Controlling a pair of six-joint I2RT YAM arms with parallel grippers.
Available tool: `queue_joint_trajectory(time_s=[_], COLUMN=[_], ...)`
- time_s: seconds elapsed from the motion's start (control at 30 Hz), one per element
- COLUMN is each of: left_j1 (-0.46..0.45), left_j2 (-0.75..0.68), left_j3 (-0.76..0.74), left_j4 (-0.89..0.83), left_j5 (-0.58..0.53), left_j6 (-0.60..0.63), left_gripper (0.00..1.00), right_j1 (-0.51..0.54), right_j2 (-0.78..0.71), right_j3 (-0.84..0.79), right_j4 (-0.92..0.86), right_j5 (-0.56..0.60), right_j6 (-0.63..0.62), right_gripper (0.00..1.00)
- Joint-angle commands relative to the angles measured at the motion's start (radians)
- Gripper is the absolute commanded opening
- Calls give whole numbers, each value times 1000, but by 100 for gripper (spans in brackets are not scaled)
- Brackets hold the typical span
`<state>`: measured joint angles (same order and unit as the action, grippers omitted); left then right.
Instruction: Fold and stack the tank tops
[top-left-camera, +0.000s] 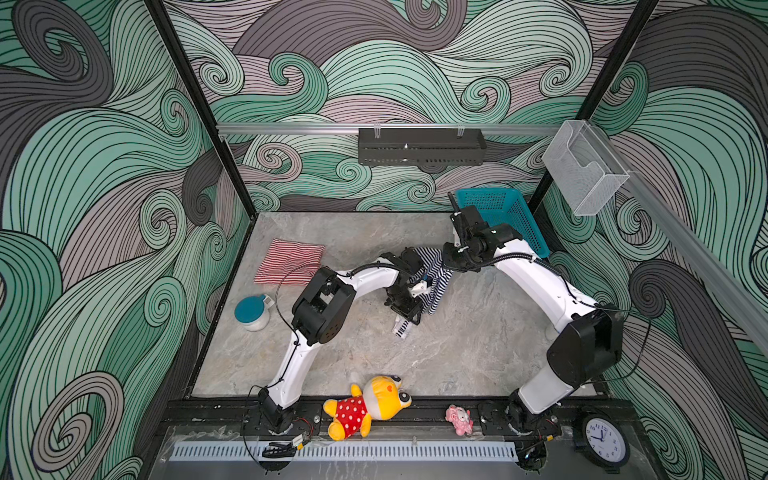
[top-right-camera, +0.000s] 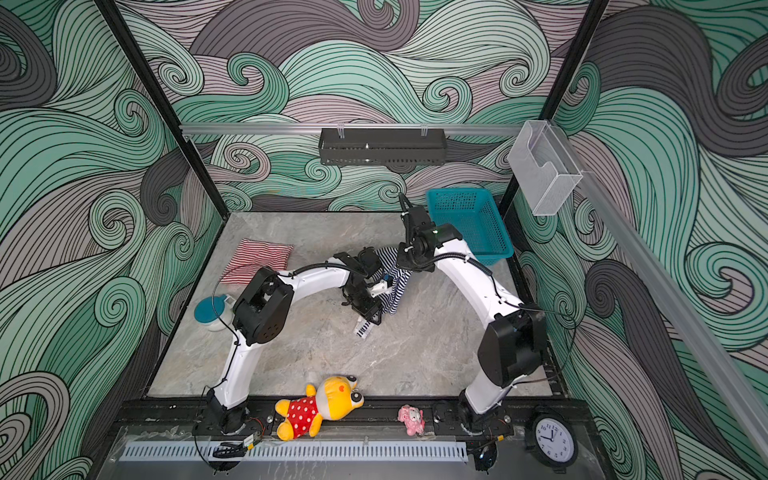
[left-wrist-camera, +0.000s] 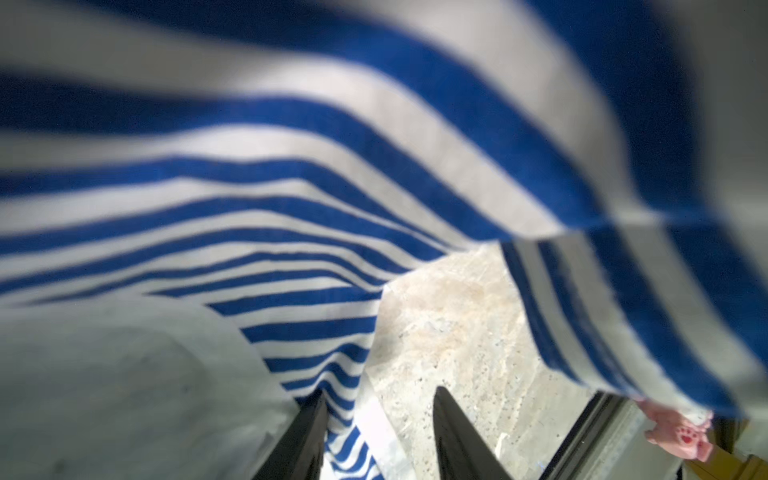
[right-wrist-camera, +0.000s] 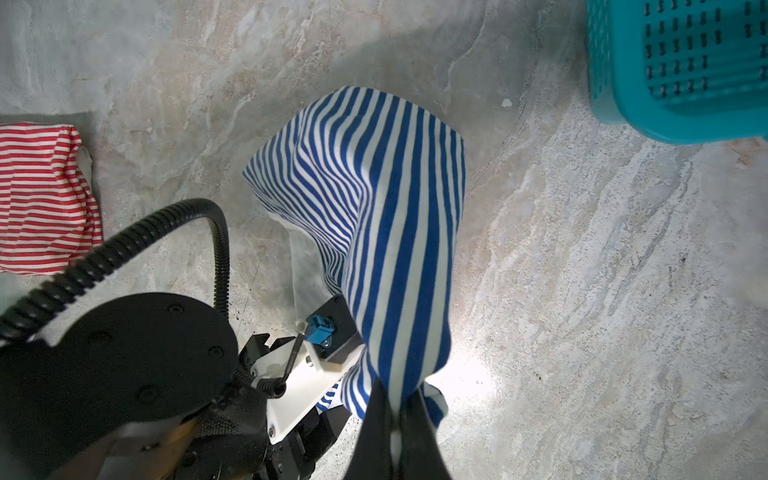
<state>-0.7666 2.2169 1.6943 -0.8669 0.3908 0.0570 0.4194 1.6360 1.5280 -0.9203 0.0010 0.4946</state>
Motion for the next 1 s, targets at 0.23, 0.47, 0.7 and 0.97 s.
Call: queue_joint_trajectory(time_s=[0.23, 0.47, 0.7, 0.97], left_j1=[-23, -15, 102, 233], left_j2=[54, -41, -311, -414], left_j3=[-18, -62, 2, 171], left_j4=[-72, -29, 20, 111], left_j5=[-453, -532, -620, -616], left_j6=[97, 151, 195, 320], left_gripper=[7, 0, 0, 0], right_j1=[-14, -29, -34, -36], right_j2=[-62, -76, -75, -121], right_j3=[-43, -80, -129, -150], right_j4=[38, 54, 75, 124], right_j5=[-37, -36, -62, -153], right_j6=[-10, -11, -23, -49], right_gripper=[0, 0, 0, 0])
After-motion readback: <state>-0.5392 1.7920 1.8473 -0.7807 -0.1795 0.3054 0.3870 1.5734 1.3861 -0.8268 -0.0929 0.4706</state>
